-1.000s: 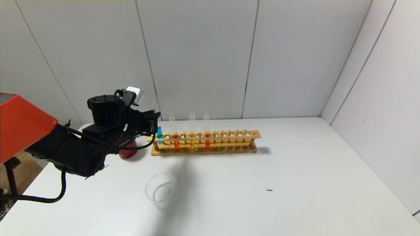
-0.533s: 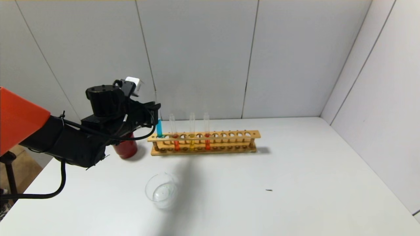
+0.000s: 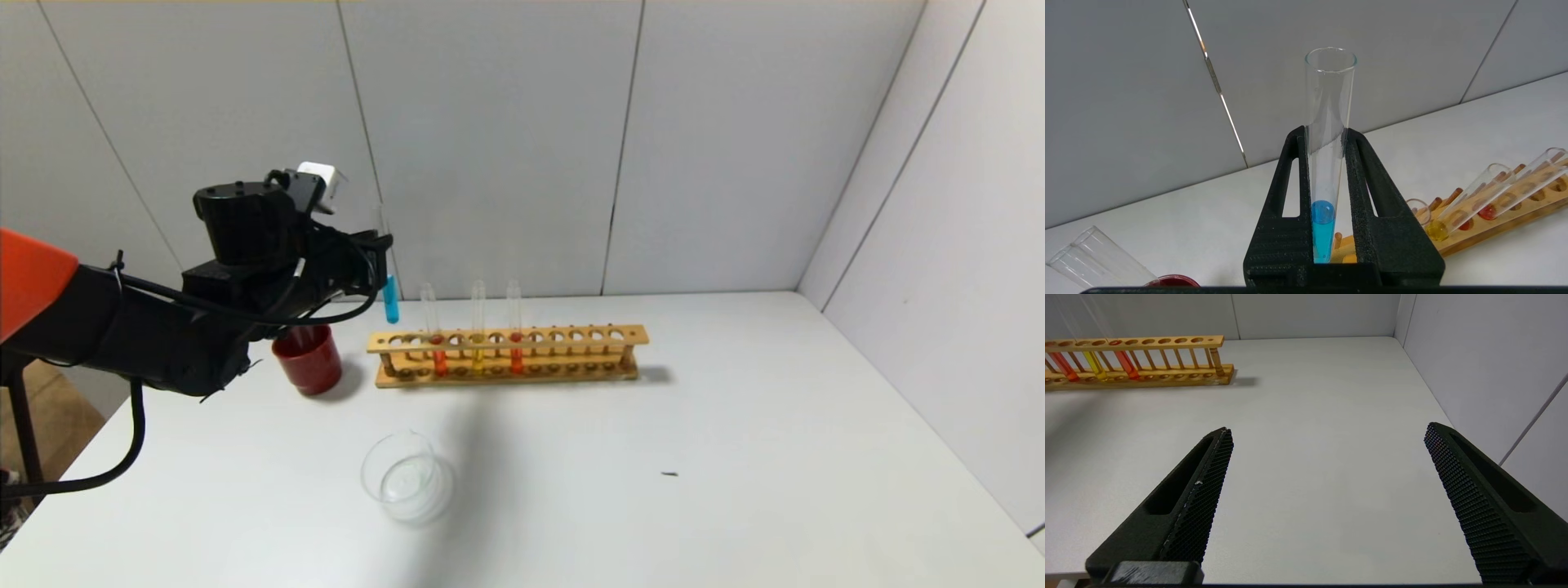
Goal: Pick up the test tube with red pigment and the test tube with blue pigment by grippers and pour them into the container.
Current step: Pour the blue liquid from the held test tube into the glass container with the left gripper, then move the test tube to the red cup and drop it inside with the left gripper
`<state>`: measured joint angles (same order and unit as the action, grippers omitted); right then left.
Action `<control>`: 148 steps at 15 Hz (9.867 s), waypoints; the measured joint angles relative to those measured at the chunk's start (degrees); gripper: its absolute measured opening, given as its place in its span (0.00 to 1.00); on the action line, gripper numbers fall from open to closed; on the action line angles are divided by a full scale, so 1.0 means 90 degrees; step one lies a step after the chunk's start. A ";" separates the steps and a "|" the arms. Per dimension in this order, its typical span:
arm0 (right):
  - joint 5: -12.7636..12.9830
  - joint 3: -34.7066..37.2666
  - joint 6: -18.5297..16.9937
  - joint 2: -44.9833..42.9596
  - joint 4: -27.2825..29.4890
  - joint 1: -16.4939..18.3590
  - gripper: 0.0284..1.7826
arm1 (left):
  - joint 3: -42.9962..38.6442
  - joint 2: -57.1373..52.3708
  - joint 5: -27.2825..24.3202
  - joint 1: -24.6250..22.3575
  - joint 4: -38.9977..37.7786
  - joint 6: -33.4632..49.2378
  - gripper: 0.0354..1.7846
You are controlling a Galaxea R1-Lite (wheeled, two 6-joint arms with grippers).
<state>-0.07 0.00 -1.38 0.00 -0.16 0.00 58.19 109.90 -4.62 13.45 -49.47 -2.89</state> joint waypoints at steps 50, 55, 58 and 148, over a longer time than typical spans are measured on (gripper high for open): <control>0.0003 0.0000 0.0000 0.0000 0.0000 0.0000 0.96 | -0.1540 -0.1590 0.3319 0.2487 0.6105 -0.3663 0.16; 0.0000 0.0000 -0.0003 0.0000 0.0000 0.0000 0.96 | -0.0490 -0.1360 0.3367 0.2465 0.7607 -0.3696 0.16; 0.0003 0.0000 0.0000 0.0000 -0.0003 0.0000 0.96 | -0.0182 -0.1075 0.3481 0.2458 0.7848 -0.3725 0.16; 0.0003 0.0000 0.0000 0.0000 0.0000 0.0000 0.96 | 0.0940 -0.2178 0.1842 0.0301 0.8299 -0.1904 0.16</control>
<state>-0.05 0.00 -1.38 0.00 -0.16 0.00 66.65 90.30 11.96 16.15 25.22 -20.03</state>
